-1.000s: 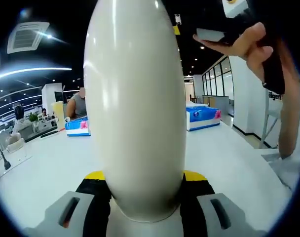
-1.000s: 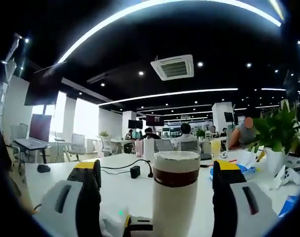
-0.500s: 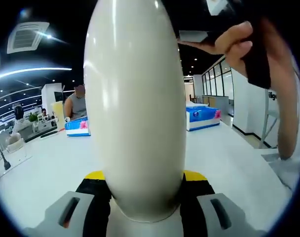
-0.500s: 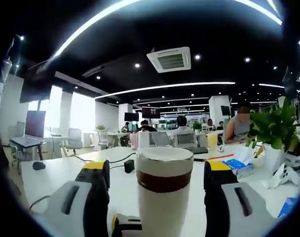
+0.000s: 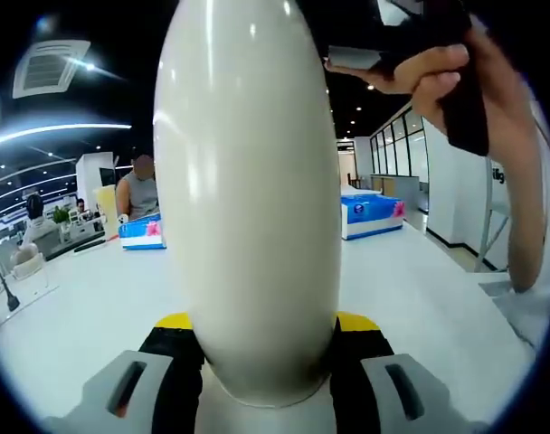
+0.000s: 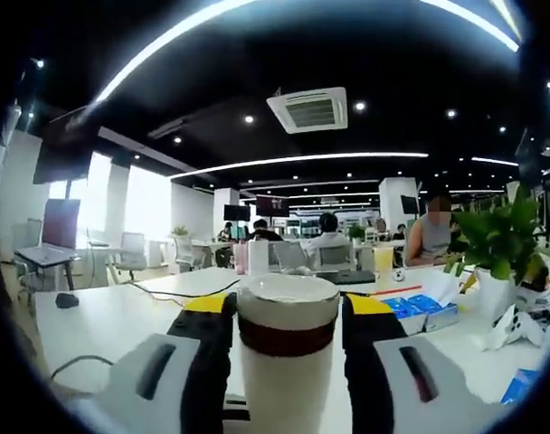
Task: Grasp the water cup twist off the cup lid place the cup lid on the table
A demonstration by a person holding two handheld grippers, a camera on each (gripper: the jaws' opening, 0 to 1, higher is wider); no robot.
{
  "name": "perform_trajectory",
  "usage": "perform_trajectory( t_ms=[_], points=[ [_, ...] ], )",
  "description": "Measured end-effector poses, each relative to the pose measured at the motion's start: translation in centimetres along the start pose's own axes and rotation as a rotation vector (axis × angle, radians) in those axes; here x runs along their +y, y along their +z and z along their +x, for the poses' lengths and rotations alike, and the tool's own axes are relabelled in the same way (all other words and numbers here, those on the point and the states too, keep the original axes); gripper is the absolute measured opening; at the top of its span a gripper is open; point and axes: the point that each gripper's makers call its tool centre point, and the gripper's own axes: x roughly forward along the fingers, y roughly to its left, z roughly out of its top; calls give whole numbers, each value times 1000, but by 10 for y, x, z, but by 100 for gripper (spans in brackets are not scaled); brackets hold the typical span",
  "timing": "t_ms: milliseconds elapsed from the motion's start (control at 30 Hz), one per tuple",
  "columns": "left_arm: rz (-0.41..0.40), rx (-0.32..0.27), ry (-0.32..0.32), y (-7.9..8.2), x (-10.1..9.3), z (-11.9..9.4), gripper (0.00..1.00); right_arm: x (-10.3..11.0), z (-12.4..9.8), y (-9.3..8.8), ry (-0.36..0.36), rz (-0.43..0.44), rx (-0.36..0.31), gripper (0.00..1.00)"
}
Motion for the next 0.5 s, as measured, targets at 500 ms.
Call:
perform_trajectory(
  t_ms=[500],
  points=[
    [0,0,-2,0,0,-1,56,0,3,1,94,-7,-17,45]
  ],
)
